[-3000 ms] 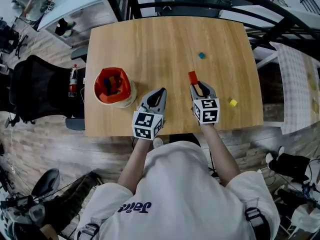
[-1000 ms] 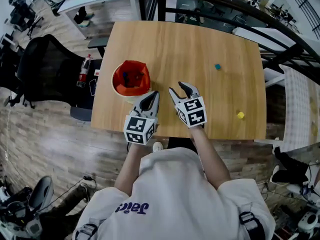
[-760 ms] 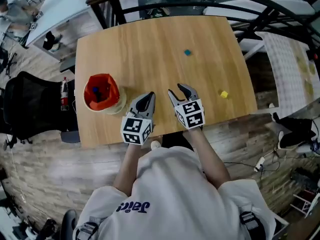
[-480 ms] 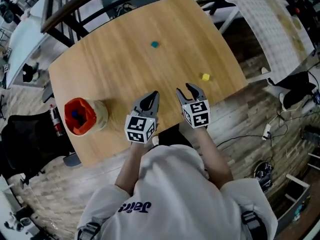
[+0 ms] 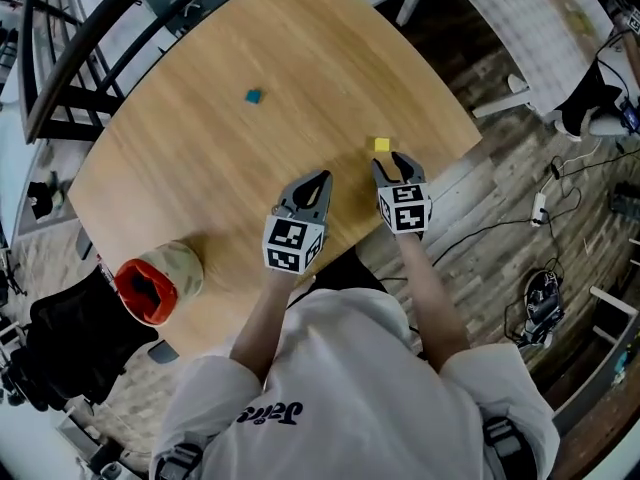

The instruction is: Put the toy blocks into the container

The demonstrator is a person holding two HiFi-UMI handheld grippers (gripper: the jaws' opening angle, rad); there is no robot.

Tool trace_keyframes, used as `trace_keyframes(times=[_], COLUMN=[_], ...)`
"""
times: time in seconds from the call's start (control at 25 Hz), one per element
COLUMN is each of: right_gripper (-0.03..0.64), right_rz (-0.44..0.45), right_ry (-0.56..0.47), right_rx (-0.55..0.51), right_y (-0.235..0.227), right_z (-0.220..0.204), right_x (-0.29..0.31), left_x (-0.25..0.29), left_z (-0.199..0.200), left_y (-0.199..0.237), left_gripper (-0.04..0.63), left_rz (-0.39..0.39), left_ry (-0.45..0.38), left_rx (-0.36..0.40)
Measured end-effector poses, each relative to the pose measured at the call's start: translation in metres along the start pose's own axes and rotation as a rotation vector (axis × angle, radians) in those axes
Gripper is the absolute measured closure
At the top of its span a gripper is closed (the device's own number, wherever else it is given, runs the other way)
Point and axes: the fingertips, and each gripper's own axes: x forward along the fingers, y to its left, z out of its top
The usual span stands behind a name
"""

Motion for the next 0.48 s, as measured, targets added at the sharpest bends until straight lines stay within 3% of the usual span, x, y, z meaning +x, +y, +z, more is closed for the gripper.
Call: trace_keyframes(times=[0.24,0.48], right_gripper=[0.414,0.427], right_rz=[-0.024,-0.076], right_ry=[0.063,0.065], right_rx=[0.024,0.045], right_y=[-0.017,-0.03], right_z=[-0.007,-0.005], right_x=[0.032,0.044], left_x=[0.032,0.038], left_z=[-0.001,-0.006], left_y=[0.013,0.03], left_gripper=[0.589,0.588], left_rz=[-0.018,-0.005], left_ry=[0.055,0.087], left_rx=[0.003,-0.013])
